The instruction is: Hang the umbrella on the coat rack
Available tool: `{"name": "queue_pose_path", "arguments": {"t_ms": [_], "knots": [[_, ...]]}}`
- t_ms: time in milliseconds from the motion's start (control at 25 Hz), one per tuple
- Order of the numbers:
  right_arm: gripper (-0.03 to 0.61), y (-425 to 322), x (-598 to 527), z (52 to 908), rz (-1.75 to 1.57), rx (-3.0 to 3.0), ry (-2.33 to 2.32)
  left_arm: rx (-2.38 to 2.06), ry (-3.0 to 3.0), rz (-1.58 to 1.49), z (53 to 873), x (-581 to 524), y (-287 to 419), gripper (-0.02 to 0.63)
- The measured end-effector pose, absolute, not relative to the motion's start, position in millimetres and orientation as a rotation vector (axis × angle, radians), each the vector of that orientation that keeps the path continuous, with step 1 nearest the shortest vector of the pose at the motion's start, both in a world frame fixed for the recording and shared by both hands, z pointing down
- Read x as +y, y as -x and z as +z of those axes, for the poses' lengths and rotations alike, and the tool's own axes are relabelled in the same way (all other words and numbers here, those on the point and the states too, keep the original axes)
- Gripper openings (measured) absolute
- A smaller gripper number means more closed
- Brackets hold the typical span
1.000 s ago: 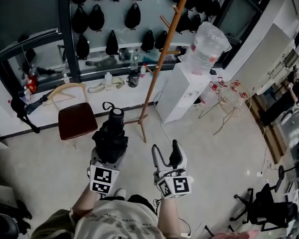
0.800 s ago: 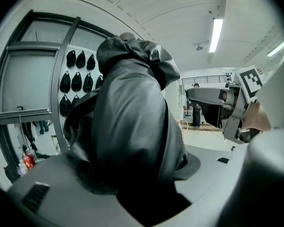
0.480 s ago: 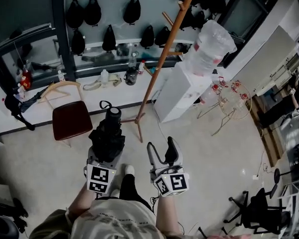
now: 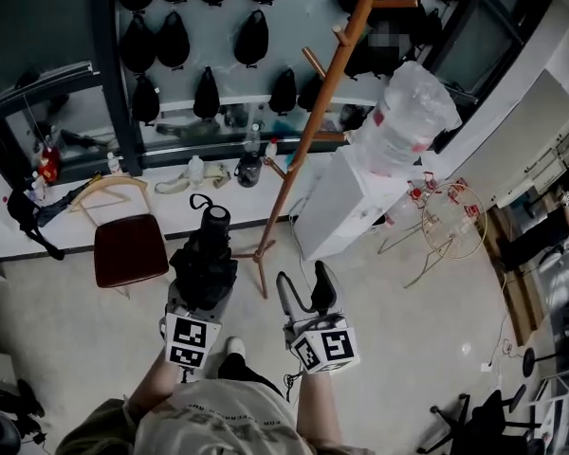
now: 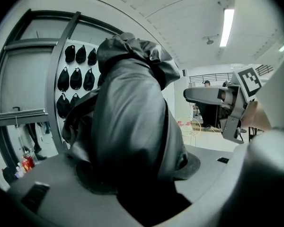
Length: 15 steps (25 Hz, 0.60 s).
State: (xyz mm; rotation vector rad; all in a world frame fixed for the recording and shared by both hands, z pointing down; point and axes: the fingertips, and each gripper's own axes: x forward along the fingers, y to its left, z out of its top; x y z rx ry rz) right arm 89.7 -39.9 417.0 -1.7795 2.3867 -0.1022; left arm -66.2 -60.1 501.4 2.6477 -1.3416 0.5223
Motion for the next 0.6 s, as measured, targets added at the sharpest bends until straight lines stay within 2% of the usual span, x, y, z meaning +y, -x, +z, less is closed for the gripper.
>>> {"name": "queue_pose_path", "arguments": {"t_ms": [320,600], "knots": [[0.325,-132.2,-94.9,410.0,-0.067,2.46,1.654,-1.365,-2.648,0.52,502.9,-113.4,9.8,0.284],[0.325,-129.7,-111.4,401.3,-0.105,2.56,1.43,-1.346,-2.657,0.558,510.5,-127.7,-20.1,0.284]]}}
